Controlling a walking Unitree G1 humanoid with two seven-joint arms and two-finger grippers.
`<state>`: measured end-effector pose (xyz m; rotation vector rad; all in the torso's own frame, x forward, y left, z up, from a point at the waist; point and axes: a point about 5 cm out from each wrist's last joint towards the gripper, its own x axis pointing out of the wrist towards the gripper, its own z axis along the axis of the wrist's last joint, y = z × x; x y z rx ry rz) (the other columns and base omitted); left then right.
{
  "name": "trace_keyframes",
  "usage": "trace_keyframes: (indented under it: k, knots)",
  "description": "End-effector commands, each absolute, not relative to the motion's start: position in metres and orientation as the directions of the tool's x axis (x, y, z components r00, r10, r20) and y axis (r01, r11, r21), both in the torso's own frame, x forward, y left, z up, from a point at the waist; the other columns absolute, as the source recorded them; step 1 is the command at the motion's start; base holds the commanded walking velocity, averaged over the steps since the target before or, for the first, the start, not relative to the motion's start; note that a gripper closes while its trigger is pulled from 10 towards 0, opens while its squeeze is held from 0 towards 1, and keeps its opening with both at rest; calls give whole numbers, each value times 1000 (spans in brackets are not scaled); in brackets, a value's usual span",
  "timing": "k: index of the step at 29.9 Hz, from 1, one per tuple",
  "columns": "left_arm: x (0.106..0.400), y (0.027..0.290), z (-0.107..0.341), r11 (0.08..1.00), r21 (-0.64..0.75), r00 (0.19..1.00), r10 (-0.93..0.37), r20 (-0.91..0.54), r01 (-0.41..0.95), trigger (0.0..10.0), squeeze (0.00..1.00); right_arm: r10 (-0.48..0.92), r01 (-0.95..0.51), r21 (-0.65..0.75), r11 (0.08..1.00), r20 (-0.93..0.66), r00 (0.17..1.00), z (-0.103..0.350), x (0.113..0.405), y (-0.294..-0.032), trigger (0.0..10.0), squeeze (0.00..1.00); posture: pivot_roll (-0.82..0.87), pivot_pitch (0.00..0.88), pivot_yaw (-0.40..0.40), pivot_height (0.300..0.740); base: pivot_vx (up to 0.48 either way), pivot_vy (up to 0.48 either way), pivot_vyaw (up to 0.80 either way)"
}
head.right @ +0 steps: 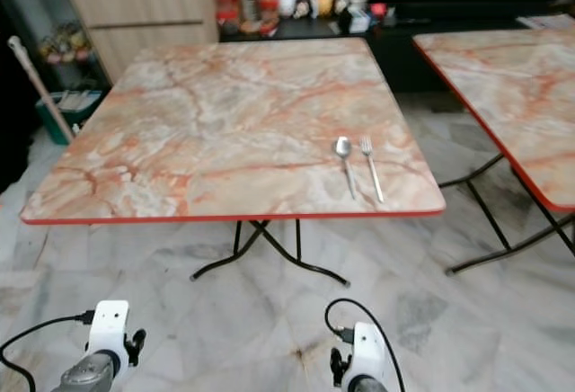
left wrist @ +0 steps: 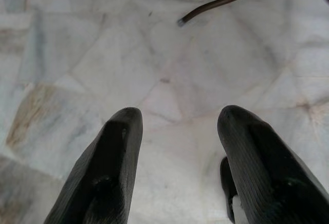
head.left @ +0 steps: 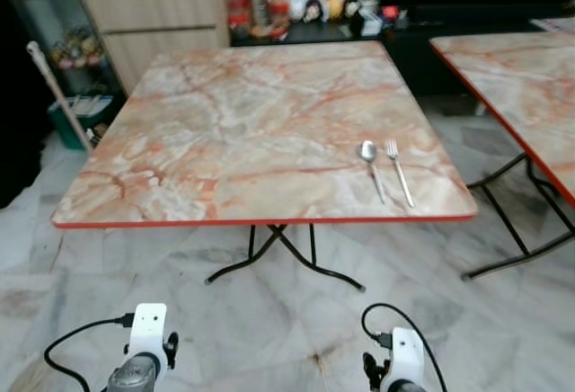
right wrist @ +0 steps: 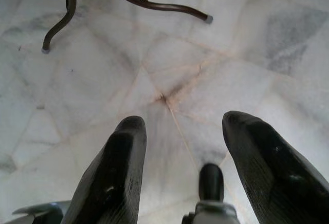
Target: Setting the table
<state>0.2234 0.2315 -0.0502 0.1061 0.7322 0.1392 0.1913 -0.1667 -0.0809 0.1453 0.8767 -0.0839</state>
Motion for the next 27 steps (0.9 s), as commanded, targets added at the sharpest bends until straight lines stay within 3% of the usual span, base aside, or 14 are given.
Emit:
trace_keyframes:
  k: [1,9,20,27]
  knots:
    - [226,232,-48,985,141,738,170,-653,-102,10000,0,-11,138,101,985,-768,640,-80,192,-165,10000,0,70,47,42,740,266,0,0]
    - [224,231,-50,985,137,732,173,-659,-109,10000,0,-11,116,82,990,-772,636,-81,190,-169,10000,0,69,64,22,740,269,0,286]
    - [216,224,-57,985,123,715,171,-678,-119,10000,0,-23,110,62,992,-767,641,-78,194,-180,10000,0,62,87,-22,740,266,0,0]
    - [215,218,-59,987,115,711,159,-685,-110,10000,0,-13,72,45,996,-755,656,-78,192,-183,10000,0,52,103,-28,740,0,0,0]
